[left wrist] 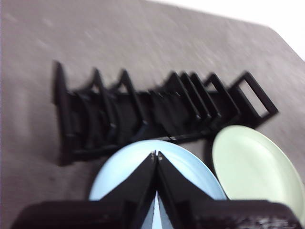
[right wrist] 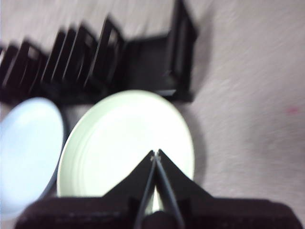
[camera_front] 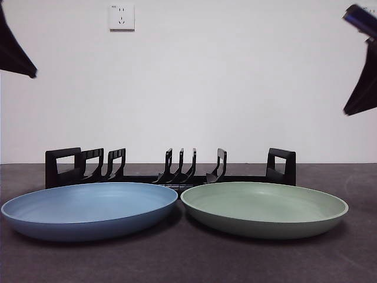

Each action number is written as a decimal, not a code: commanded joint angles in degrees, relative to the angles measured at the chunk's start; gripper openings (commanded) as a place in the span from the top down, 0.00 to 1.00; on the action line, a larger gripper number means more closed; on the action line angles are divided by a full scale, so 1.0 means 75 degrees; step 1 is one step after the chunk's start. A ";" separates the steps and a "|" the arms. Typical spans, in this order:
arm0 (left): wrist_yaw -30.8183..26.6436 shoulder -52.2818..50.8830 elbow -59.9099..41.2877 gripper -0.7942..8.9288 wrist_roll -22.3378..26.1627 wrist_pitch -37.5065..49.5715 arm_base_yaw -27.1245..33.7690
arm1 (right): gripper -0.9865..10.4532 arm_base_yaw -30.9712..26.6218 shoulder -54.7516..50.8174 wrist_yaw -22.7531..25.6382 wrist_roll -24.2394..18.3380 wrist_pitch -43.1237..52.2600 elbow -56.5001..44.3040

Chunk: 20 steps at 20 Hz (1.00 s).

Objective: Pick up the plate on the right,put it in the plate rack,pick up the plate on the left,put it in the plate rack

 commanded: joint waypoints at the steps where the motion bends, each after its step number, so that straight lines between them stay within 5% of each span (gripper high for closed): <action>1: 0.0274 0.0350 0.0023 0.91 0.0111 -0.0029 -0.0035 | 0.89 0.0009 0.0341 -0.0184 -0.0399 -0.0032 0.0093; 4: 0.0326 0.0600 0.0023 0.59 0.0114 -0.0047 -0.0146 | 0.69 0.0009 0.0662 -0.0163 -0.0589 -0.0032 0.0093; 13: 0.0274 0.0627 0.0583 0.59 0.0720 -0.0125 -0.1160 | 0.70 0.0134 0.2363 -0.0169 -0.0595 0.0093 0.0093; 20: -0.0851 0.0629 0.0679 0.59 0.1177 -0.0364 -0.2127 | 0.78 0.0574 0.3343 0.0085 -0.0475 0.0458 0.0093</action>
